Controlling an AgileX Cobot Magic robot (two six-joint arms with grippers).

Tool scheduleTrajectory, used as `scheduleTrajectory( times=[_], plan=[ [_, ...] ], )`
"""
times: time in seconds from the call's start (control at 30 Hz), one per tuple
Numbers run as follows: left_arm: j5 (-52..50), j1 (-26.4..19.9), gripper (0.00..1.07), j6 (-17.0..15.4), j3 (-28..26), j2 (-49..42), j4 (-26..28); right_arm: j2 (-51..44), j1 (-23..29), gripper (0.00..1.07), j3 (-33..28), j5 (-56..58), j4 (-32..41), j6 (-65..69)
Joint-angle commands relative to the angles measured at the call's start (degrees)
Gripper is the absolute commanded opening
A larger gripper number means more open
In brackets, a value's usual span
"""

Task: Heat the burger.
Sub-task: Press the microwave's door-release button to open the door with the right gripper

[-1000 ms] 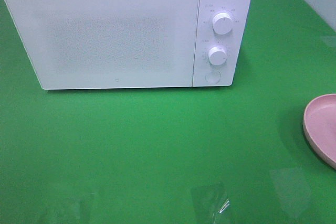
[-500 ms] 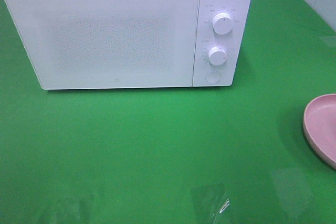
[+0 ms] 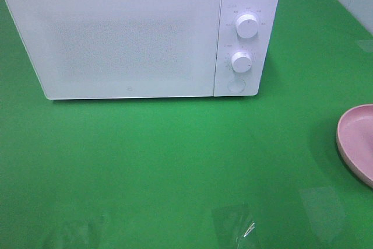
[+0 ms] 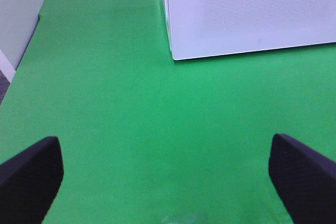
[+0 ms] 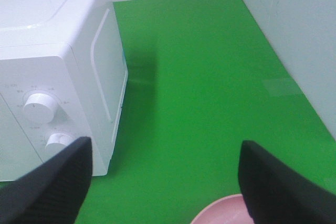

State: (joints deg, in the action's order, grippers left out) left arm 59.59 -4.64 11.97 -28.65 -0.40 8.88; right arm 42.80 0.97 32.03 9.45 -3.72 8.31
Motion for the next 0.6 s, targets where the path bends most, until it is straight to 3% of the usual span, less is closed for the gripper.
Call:
scheduleTrajectory(
  times=[0.03, 0.6],
  plan=[
    [0.0, 0.0, 1.0, -0.34, 0.17, -1.26, 0.34, 1.95, -0.17, 0.76, 0.34, -4.01, -0.34, -0.06],
    [0.0, 0.0, 1.0, -0.34, 0.17, -1.26, 0.29, 15.93, -0.17, 0.76, -0.4, -26.36, -0.29, -2.18]
  ],
)
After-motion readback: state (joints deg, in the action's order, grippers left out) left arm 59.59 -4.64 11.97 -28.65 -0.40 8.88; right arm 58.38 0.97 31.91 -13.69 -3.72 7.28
